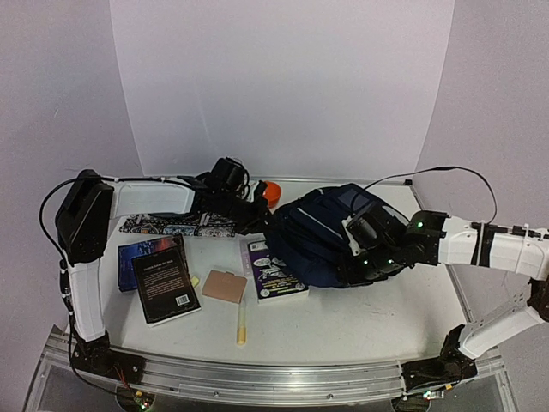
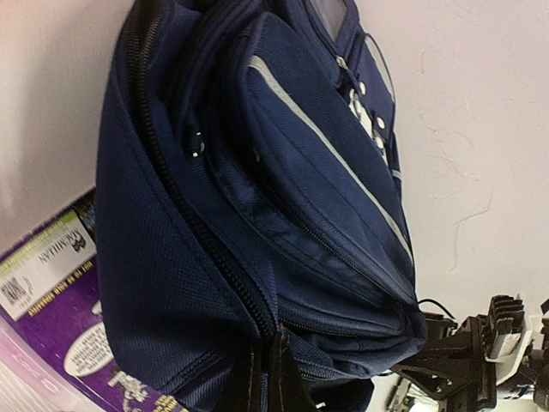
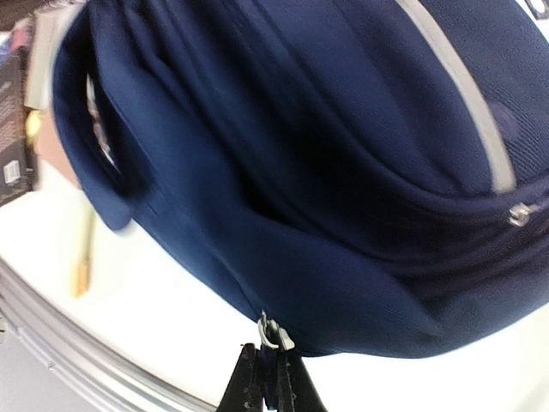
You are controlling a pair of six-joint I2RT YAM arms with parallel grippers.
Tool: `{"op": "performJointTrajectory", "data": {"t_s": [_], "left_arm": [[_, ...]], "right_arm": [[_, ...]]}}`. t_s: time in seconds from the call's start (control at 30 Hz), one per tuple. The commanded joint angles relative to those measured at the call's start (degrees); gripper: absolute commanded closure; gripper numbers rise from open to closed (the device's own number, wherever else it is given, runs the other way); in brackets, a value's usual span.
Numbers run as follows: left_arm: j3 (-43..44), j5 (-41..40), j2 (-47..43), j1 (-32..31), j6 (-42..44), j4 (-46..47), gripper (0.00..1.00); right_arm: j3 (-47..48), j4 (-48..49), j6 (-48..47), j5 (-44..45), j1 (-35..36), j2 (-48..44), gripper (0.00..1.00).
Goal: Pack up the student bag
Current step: Unzip the largest pocket of the student bag, then hold the student bag at the center of the board.
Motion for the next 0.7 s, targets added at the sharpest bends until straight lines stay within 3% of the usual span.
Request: {"op": "performJointTrajectory", "data": {"t_s": [0.0, 0.13, 0.17, 0.3, 0.4, 0.53, 0.67], "left_arm": [[5.3, -13.9, 2.3, 6.8, 8.2, -3.6, 1.0], [5.6, -12.2, 2.1, 6.7, 8.5, -3.9, 0.98], [5.5, -11.7, 1.8, 6.6, 7.9, -3.8, 0.93], [3.6, -12.6, -1.9, 5.2, 5.0, -3.9, 0.56], [-0.6, -13.7, -5.5, 4.1, -0.1, -3.8, 0.39], [-5.8, -15.5, -9.8, 1.0, -5.4, -3.6, 0.23], [-8.7, -15.4, -11.6, -3.7, -10.4, -1.6, 0.16]], "right_arm": [[-2.7, -19.0, 1.8, 1.7, 0.0, -0.6, 1.0], [0.0, -14.9, 0.4, -1.3, 0.0, -0.1, 1.0], [1.0, -13.2, 0.3, -2.3, 0.0, -0.2, 1.0], [6.0, -8.5, -0.4, -3.8, 0.0, 2.8, 1.0], [9.0, -6.3, -0.5, -3.9, 0.0, 5.4, 1.0], [11.9, -4.4, -0.1, -2.9, 0.0, 8.1, 1.0], [14.1, -2.2, 0.1, -2.8, 0.0, 9.6, 1.0]]}}
